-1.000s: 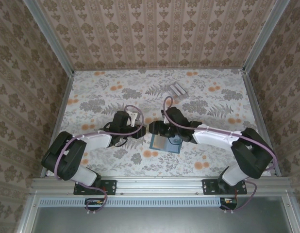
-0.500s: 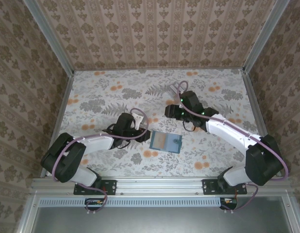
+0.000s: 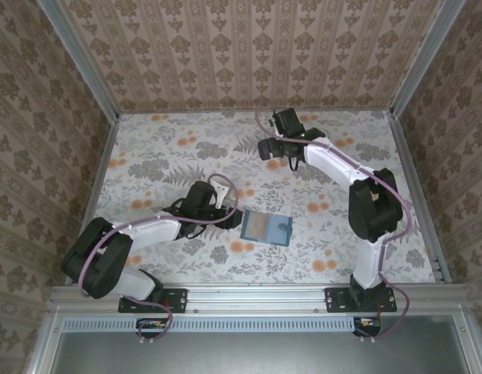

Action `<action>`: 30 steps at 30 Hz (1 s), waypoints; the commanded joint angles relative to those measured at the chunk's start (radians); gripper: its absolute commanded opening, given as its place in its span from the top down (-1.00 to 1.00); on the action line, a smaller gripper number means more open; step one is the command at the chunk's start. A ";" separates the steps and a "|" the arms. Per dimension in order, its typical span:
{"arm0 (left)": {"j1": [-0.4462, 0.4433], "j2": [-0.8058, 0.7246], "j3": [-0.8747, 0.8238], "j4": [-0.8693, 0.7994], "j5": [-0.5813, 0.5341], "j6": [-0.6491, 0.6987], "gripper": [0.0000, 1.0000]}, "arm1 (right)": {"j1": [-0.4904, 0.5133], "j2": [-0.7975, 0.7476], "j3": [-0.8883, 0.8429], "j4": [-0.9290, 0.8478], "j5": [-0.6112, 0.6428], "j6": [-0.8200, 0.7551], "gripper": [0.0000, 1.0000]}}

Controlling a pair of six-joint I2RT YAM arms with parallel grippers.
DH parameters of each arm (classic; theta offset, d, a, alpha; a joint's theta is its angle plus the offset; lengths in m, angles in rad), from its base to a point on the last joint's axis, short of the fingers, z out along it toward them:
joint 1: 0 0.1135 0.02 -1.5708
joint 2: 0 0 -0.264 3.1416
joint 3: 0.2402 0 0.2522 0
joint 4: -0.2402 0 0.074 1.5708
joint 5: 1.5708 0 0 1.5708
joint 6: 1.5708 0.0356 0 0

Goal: Put the credit cards into the card holder
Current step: Pick up the credit card from the storage box.

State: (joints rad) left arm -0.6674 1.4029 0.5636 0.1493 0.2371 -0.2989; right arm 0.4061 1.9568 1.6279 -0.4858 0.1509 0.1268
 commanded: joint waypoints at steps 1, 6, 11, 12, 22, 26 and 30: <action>0.000 -0.027 0.027 -0.047 -0.063 0.023 -0.61 | -0.031 0.059 0.090 -0.127 0.015 -0.077 -0.98; 0.000 -0.023 0.038 -0.072 -0.066 0.021 -0.74 | -0.054 0.151 0.175 -0.165 0.016 -0.098 -0.98; 0.000 -0.004 0.050 -0.094 -0.078 0.021 -0.76 | -0.056 0.231 0.253 -0.209 0.066 -0.126 -0.94; 0.000 -0.005 0.049 -0.093 -0.075 0.018 -0.76 | -0.056 0.240 0.261 -0.210 0.090 -0.126 -0.93; -0.001 0.017 0.045 -0.066 -0.079 0.011 -0.80 | -0.056 0.288 0.319 -0.224 0.256 -0.150 -0.87; 0.000 0.024 0.059 -0.084 -0.066 0.005 -0.81 | -0.058 0.310 0.336 -0.221 0.287 -0.188 -0.88; 0.000 0.019 0.047 -0.070 -0.082 0.004 -0.94 | -0.060 0.342 0.360 -0.235 0.289 -0.207 -0.88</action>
State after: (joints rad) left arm -0.6670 1.4189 0.5892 0.0902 0.1631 -0.2939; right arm 0.3492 2.2578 1.9568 -0.6815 0.3862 -0.0425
